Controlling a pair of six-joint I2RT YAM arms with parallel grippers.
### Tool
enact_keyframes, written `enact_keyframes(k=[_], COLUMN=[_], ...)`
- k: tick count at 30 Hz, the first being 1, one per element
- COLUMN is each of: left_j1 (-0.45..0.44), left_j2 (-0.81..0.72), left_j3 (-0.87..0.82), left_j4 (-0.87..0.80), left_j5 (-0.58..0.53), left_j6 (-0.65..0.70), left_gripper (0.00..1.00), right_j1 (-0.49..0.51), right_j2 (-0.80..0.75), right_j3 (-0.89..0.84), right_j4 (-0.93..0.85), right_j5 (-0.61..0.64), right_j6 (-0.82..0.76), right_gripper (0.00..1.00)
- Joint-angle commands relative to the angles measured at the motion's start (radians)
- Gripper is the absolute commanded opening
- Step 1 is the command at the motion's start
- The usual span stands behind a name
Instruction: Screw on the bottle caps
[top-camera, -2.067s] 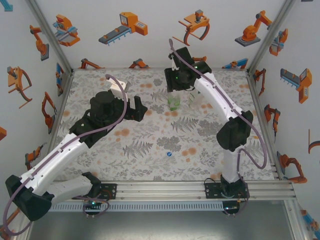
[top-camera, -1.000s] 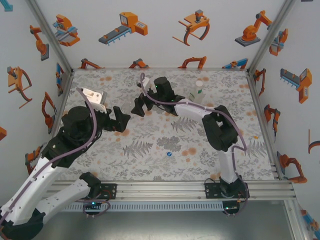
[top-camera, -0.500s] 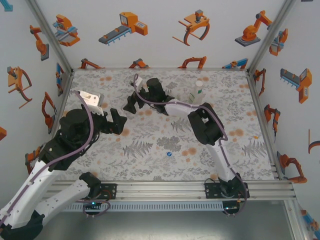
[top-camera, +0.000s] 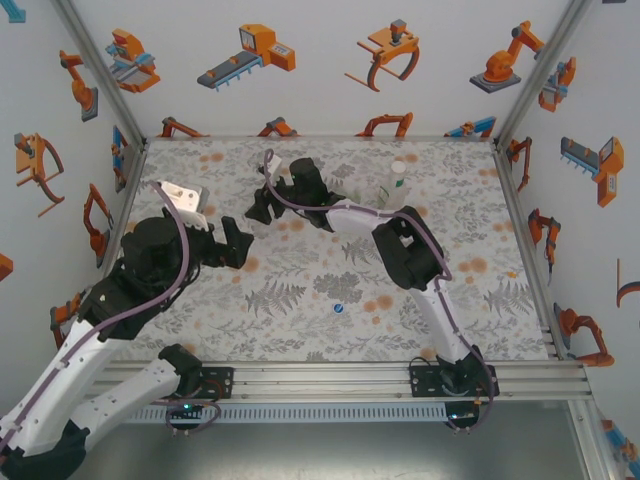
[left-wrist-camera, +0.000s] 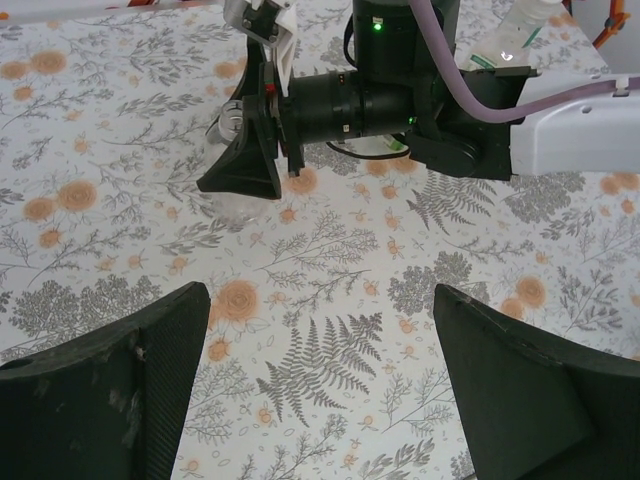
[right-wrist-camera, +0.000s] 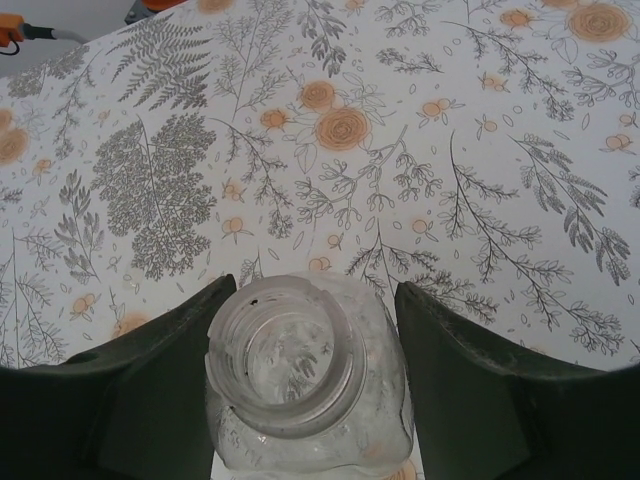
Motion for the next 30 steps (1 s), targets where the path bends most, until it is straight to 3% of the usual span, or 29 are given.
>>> enact_keyframes(k=[1, 11, 19, 26, 30], left_j1=[0.005, 0.006, 0.006, -0.006, -0.034], left_j2=[0.017, 0.039, 0.095, 0.243, 0.306], left_j3=[-0.019, -0.108, -0.205, -0.227, -0.224], left_j4=[0.045, 0.194, 0.474, 0.748, 0.874], left_j5=[0.032, 0.114, 0.282, 0.514, 0.550], left_j6=[0.006, 0.027, 0.054, 0.104, 0.140], left_gripper=[0.85, 0.85, 0.85, 0.85, 0.86], right_j1=[0.009, 0.016, 0.015, 0.022, 0.026], right_j2=[-0.109, -0.417, -0.701, -0.903, -0.982], right_j3=[-0.035, -0.232, -0.363, -0.425, -0.437], right_j4=[-0.019, -0.168, -0.363, -0.479, -0.519], right_j5=[0.016, 0.114, 0.260, 0.315, 0.332], right_j6=[-0.003, 0.046, 0.127, 0.296, 0.367], right_gripper=[0.52, 0.49, 0.46, 0.40, 0.39])
